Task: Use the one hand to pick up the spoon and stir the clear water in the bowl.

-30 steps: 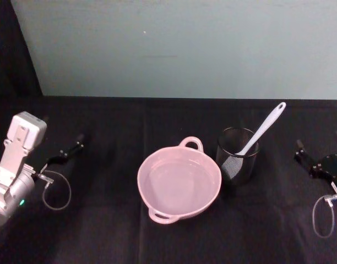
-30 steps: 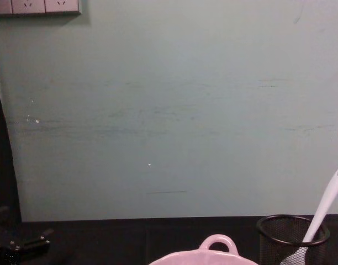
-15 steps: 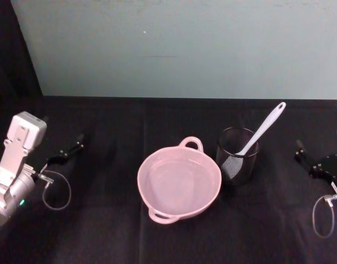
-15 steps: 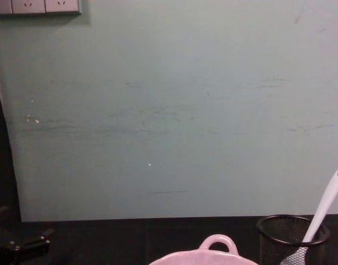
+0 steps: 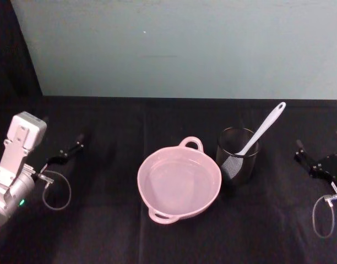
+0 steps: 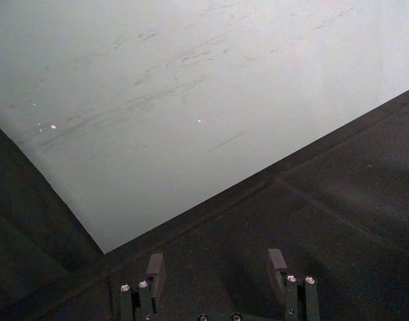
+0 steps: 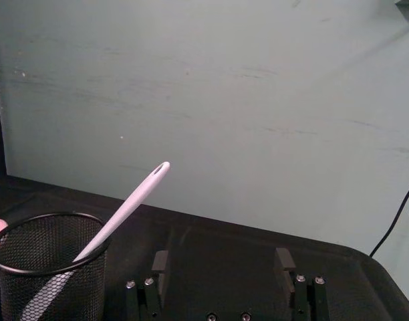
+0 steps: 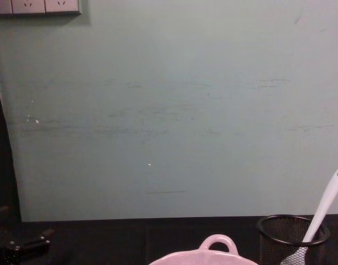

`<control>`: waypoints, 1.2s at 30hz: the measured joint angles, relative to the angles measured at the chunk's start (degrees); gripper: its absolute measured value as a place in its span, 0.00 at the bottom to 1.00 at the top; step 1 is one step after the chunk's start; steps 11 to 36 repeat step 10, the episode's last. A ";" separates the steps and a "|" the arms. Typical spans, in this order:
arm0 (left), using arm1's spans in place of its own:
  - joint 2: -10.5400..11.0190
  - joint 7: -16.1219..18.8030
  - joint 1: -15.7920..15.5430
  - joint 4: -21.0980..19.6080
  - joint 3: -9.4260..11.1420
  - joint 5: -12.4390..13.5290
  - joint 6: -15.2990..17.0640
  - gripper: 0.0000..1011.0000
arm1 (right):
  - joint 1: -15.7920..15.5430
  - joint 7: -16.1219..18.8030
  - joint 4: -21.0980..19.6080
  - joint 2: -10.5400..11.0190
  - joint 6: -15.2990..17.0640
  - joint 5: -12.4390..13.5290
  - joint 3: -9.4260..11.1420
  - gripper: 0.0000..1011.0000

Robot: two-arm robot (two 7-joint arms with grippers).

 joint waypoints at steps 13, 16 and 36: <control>0.00 0.00 0.00 0.00 0.00 0.00 0.00 0.99 | 0.00 0.00 0.00 0.00 0.00 0.00 0.00 0.99; 0.00 0.00 0.00 0.00 0.00 0.00 0.00 0.99 | 0.00 0.00 0.00 0.00 0.00 0.00 0.00 0.99; 0.00 0.00 0.00 0.00 0.00 0.00 0.00 0.99 | 0.00 0.00 0.00 0.00 0.00 0.00 0.00 0.99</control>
